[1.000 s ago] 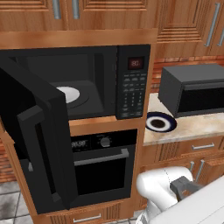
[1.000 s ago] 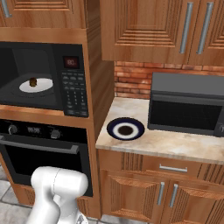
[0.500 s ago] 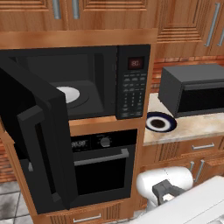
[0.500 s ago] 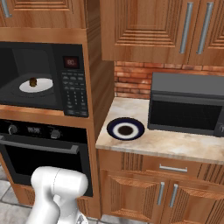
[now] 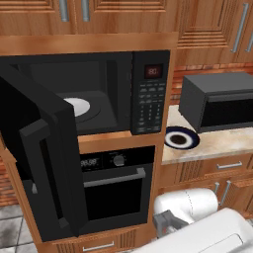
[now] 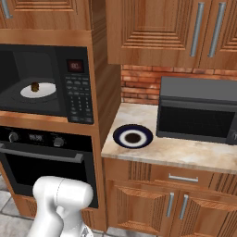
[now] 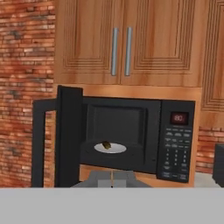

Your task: Pick the sweet potato from the counter and place it in the microwave. Then turn on the microwave.

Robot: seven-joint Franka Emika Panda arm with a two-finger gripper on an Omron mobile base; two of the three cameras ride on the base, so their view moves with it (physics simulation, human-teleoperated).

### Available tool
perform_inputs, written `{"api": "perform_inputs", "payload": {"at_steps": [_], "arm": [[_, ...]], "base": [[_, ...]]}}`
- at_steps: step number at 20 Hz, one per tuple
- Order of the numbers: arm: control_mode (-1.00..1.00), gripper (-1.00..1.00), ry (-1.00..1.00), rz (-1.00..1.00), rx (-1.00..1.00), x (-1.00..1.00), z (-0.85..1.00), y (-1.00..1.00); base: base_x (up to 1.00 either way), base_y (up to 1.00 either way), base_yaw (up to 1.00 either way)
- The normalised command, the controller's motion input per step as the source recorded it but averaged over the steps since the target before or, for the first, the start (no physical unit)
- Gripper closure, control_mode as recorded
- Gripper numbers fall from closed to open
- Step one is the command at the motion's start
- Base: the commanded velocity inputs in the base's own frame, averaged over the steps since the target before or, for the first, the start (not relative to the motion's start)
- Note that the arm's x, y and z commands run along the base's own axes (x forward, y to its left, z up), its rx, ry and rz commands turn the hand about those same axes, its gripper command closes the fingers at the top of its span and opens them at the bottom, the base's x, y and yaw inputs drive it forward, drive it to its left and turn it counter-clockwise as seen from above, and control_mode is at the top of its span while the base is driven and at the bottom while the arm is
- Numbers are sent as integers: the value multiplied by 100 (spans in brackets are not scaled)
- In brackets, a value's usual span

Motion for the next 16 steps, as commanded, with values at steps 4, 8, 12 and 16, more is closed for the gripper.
{"api": "perform_inputs", "payload": {"at_steps": [4,8,12,16], "arm": [[-100,100,0,-4,0,1,-6,18],[-100,100,0,-5,0,3,-3,13],[-100,100,0,-6,0,7,-6,13],[-100,100,0,-6,0,13,-14,14]], "base": [[0,0,0],[0,0,0],[0,0,0],[0,0,0]]}}
